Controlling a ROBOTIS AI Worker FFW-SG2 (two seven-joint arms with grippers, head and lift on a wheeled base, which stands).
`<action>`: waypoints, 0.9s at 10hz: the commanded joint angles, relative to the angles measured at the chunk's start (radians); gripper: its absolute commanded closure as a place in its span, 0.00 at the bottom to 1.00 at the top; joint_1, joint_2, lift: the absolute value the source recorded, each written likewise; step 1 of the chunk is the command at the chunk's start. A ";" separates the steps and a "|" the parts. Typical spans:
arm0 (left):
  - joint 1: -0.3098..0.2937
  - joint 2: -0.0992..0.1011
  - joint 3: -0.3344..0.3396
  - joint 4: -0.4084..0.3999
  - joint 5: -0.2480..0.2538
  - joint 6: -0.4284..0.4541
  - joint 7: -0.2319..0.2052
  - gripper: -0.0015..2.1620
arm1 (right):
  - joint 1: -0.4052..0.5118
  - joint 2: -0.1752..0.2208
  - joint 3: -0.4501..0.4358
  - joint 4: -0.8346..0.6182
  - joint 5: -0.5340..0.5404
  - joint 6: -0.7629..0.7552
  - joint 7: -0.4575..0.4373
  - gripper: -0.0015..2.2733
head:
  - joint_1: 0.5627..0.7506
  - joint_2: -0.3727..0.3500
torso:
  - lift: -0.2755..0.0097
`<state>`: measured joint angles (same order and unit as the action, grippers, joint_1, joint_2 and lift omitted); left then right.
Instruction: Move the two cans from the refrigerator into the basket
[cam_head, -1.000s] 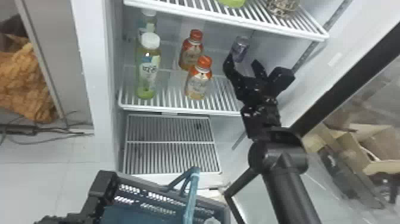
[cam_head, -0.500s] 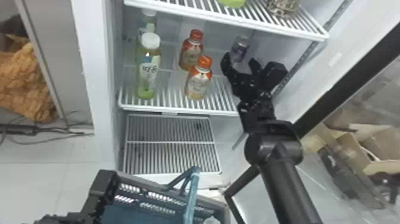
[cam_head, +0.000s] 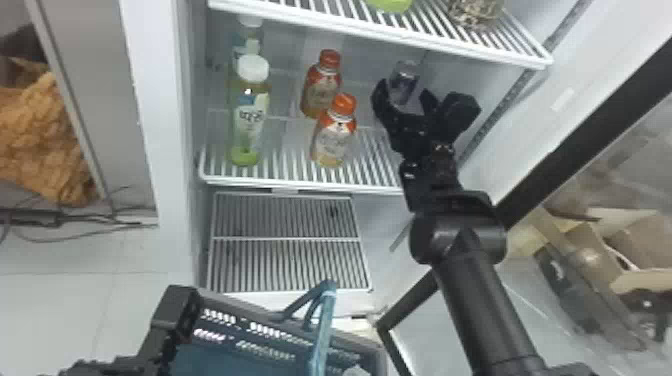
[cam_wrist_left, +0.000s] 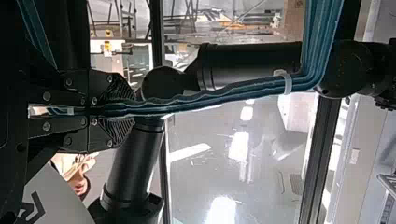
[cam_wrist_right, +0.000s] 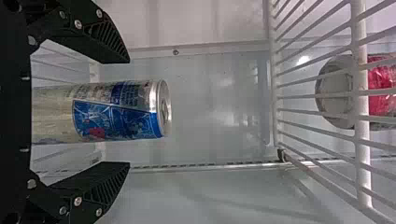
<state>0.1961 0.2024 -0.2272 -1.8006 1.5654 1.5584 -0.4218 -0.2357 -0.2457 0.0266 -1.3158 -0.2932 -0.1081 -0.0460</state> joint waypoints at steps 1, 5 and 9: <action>0.000 0.000 0.000 0.000 0.000 0.013 0.000 0.56 | -0.017 -0.003 0.015 0.024 0.000 -0.002 -0.006 0.11 | 0.70 0.03 | 0.03; -0.005 0.002 -0.004 0.003 0.002 0.013 0.000 0.56 | -0.047 -0.012 0.045 0.051 0.006 -0.007 -0.023 0.14 | 0.70 0.03 | 0.03; -0.002 0.003 -0.006 0.003 0.006 0.013 0.000 0.56 | -0.049 -0.014 0.047 0.078 -0.004 -0.005 -0.034 0.36 | 0.70 0.03 | 0.03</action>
<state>0.1925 0.2055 -0.2330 -1.7978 1.5711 1.5584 -0.4218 -0.2864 -0.2593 0.0738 -1.2418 -0.2956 -0.1147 -0.0797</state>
